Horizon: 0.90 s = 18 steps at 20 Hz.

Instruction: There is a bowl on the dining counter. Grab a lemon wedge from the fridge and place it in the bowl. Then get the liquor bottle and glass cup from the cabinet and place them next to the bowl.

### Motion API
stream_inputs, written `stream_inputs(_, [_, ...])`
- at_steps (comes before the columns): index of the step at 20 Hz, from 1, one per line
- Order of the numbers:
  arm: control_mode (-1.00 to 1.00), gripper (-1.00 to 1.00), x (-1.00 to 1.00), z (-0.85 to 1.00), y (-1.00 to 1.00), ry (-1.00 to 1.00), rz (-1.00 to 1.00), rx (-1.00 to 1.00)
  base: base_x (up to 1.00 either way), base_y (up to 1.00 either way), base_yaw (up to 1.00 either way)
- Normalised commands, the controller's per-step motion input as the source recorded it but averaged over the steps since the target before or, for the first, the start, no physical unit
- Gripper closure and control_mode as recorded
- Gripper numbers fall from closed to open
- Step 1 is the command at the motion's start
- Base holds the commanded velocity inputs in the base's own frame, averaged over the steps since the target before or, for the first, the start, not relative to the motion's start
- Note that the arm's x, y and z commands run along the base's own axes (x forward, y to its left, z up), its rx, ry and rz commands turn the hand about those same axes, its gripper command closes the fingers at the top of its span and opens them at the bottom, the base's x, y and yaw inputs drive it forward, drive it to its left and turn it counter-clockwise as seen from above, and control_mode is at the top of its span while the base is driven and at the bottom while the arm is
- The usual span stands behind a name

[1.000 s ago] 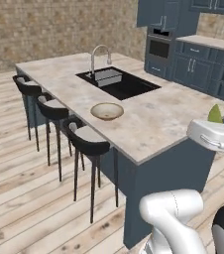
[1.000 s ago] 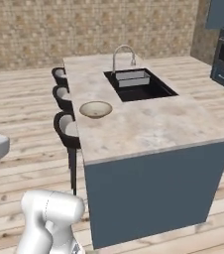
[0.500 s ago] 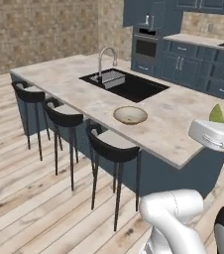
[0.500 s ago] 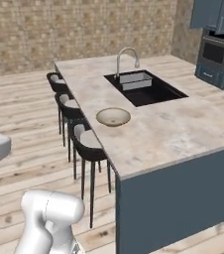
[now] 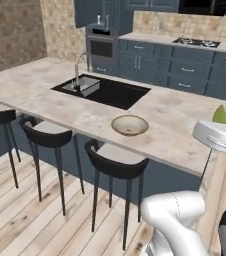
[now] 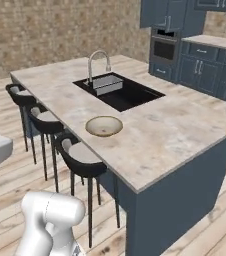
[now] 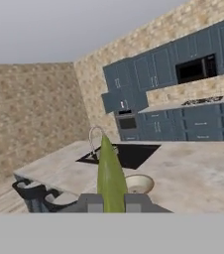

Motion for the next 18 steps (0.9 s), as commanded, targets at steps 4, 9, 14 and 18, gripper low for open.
stream_inputs(4, [1.0,1.0,0.0,0.0,0.0,0.0,0.0,0.0,0.44,0.46,-0.48])
stream_inputs(9, [1.0,1.0,0.0,0.0,0.0,0.0,0.0,0.0,0.47,0.45,-0.49])
stream_inputs(14, [1.0,1.0,0.0,0.0,0.0,0.0,0.0,0.0,0.43,0.39,-0.48])
stream_inputs(18, [1.0,1.0,0.0,0.0,0.0,0.0,0.0,0.0,0.41,0.43,-0.47])
